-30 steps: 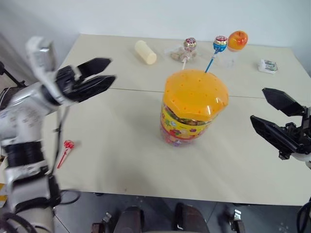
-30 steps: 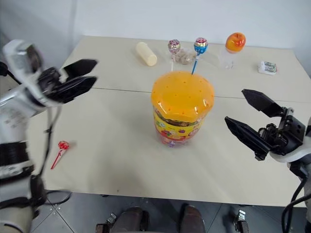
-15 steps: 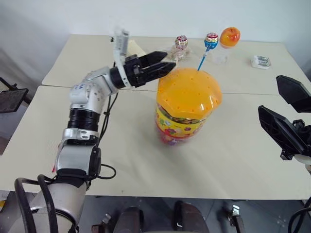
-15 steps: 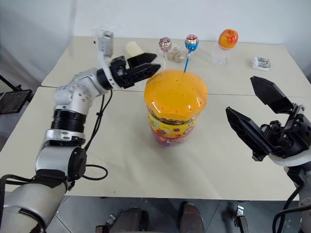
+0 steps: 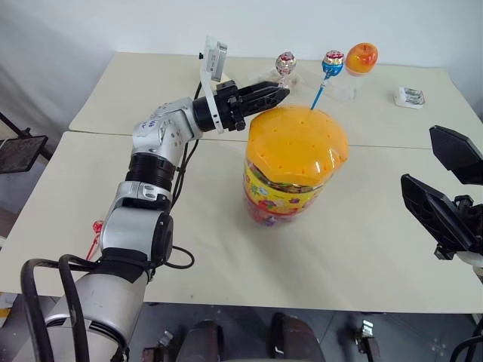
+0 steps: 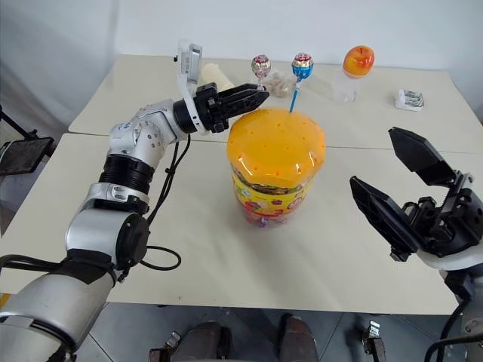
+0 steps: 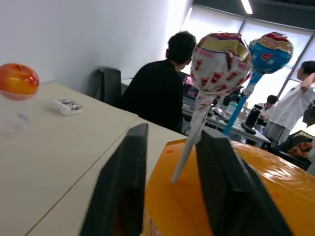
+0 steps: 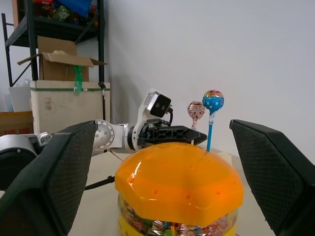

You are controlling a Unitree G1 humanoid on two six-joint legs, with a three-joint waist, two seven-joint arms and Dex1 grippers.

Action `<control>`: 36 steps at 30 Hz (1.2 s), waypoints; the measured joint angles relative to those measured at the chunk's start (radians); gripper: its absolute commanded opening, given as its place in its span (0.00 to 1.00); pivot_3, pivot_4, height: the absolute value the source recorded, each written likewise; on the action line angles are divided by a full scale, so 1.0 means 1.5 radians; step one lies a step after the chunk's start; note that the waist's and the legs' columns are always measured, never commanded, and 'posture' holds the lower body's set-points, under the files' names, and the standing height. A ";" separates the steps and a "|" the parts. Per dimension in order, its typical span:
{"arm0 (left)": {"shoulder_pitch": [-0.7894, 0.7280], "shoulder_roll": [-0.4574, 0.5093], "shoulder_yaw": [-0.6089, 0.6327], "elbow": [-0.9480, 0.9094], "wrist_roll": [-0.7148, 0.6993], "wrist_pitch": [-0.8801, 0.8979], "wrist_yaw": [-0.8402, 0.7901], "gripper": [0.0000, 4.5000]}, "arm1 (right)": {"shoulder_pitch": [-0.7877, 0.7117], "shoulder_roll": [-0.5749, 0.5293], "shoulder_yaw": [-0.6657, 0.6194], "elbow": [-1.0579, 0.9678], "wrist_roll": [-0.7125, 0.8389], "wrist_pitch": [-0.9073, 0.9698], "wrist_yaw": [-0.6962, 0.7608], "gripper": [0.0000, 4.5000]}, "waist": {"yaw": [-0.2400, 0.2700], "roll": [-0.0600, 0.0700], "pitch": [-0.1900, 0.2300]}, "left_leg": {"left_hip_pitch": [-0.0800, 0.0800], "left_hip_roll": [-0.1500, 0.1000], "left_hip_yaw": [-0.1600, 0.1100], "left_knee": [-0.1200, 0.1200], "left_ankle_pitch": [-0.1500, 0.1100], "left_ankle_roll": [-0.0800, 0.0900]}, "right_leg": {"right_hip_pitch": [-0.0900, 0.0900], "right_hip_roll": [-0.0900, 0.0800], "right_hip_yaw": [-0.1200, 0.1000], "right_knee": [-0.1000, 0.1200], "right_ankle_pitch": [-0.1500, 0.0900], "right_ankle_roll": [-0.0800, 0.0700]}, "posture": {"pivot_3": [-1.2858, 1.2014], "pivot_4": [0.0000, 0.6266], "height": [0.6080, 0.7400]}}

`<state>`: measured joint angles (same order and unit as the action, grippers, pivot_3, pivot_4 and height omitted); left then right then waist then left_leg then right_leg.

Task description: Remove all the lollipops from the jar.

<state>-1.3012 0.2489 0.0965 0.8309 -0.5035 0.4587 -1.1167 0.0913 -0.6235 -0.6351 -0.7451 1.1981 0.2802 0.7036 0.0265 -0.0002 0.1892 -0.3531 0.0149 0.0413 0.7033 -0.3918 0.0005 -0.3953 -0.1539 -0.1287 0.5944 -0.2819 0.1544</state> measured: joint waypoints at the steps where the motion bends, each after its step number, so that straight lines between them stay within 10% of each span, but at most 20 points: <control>1: -0.002 0.000 0.003 0.002 -0.001 0.002 -0.004 0.05 | 0.001 0.001 0.001 0.000 -0.002 -0.002 0.001 1.00 | 0.000 0.000 0.000 | 0.000 0.000 0.000 0.000 0.000 0.000 | 0.000 0.000 0.000 0.000 0.000 0.000 | 0.52 0.24 1.00; 14: -0.016 0.051 0.158 -0.096 -0.092 0.067 0.109 0.00 | -0.110 -0.032 0.102 0.039 0.005 0.007 0.072 1.00 | -0.010 0.000 0.000 | 0.001 0.001 -0.001 0.000 0.000 0.000 | 0.000 0.000 0.000 0.001 0.000 0.000 | 0.52 0.24 1.00; 19: 0.254 0.300 0.076 -0.349 -0.030 0.254 0.144 0.00 | -0.151 -0.117 0.189 0.077 -0.022 0.051 0.229 1.00 | -0.038 0.003 -0.001 | 0.005 0.001 0.001 -0.004 0.000 0.000 | 0.000 0.001 0.003 0.003 0.000 0.000 | 0.52 0.24 1.00; 26: 0.607 0.475 0.158 -0.648 -0.073 0.536 0.199 0.00 | -0.131 -0.156 0.247 0.117 -0.097 0.072 0.374 1.00 | -0.011 -0.003 0.001 | -0.001 0.001 -0.005 0.004 0.000 0.000 | 0.000 0.001 0.005 0.002 0.000 0.000 | 0.52 0.24 1.00; 36: 0.807 0.463 0.217 -0.742 -0.064 0.547 0.260 0.00 | -0.141 -0.156 0.275 0.203 -0.221 0.041 0.434 1.00 | 0.000 -0.002 0.002 | 0.000 0.001 -0.004 0.007 -0.001 -0.001 | 0.001 0.002 0.008 0.003 0.000 -0.001 | 0.52 0.24 1.00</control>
<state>-0.0914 0.9428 0.4218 -0.2825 -0.5988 1.2785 -0.7270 -0.1200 -0.8572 -0.2227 -0.4407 0.8662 0.3417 1.3549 0.0266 -0.0034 0.1915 -0.3537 0.0165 0.0356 0.7137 -0.3931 -0.0012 -0.3940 -0.1505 -0.1169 0.5992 -0.2824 0.1533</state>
